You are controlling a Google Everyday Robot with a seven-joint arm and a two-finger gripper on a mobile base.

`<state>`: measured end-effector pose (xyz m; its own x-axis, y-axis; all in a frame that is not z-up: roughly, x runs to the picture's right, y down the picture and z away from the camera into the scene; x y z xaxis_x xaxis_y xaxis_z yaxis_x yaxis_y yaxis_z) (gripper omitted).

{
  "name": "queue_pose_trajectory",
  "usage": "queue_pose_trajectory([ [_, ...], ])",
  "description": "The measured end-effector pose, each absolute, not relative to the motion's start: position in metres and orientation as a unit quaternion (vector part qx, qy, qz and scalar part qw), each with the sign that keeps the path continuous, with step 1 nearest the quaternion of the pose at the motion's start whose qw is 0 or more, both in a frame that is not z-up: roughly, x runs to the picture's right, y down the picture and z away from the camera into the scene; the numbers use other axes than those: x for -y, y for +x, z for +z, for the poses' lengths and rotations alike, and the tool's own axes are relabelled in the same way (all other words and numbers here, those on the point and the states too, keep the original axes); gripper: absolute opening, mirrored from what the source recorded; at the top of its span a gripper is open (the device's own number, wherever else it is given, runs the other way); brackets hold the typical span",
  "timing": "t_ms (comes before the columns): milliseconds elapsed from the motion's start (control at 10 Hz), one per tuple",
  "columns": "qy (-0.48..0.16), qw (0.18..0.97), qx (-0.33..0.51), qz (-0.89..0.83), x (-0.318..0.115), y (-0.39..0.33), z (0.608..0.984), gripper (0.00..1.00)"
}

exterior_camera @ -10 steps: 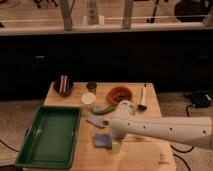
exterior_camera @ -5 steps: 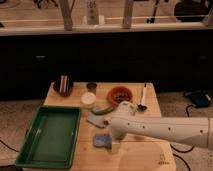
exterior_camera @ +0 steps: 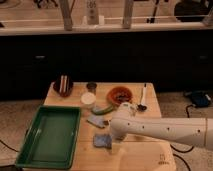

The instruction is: Wipe tray with sponge

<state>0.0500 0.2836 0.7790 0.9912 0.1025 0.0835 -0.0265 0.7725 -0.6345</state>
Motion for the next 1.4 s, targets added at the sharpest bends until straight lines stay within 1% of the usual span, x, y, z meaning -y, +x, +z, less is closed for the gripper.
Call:
queue_pose_trajectory([
  [100, -0.337, 0.939, 0.056, 0.038, -0.285, 0.051, 0.780, 0.80],
  [200, -0.339, 0.938, 0.053, 0.043, -0.287, 0.052, 0.780, 0.77],
  [300, -0.339, 0.938, 0.052, 0.044, -0.287, 0.053, 0.780, 0.71],
  [600, -0.344, 0.937, 0.048, 0.046, -0.289, 0.054, 0.781, 0.42],
  [700, -0.344, 0.936, 0.048, 0.048, -0.289, 0.054, 0.781, 0.35],
  [900, -0.346, 0.936, 0.046, 0.052, -0.290, 0.055, 0.781, 0.32],
  [1000, -0.343, 0.937, 0.043, 0.052, -0.289, 0.056, 0.778, 0.26],
  [1200, -0.332, 0.941, 0.038, 0.051, -0.276, 0.057, 0.763, 0.05],
  [1300, -0.330, 0.942, 0.036, 0.051, -0.272, 0.057, 0.758, 0.01],
  [1400, -0.330, 0.942, 0.033, 0.054, -0.271, 0.060, 0.755, 0.01],
])
